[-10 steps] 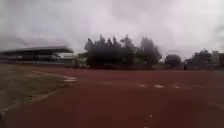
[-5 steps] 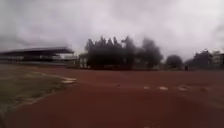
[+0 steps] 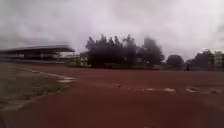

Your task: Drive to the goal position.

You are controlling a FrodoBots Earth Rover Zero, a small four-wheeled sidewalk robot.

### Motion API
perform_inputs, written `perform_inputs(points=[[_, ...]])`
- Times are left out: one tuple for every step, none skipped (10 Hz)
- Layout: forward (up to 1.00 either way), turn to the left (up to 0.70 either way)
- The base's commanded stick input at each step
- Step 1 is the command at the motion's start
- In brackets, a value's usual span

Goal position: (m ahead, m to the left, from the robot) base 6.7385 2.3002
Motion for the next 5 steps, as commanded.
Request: perform_inputs(points=[[0.70,0.00],[0.70,0.00],[0.70,0.00],[0.70,0.00],[0.70,0.00]])
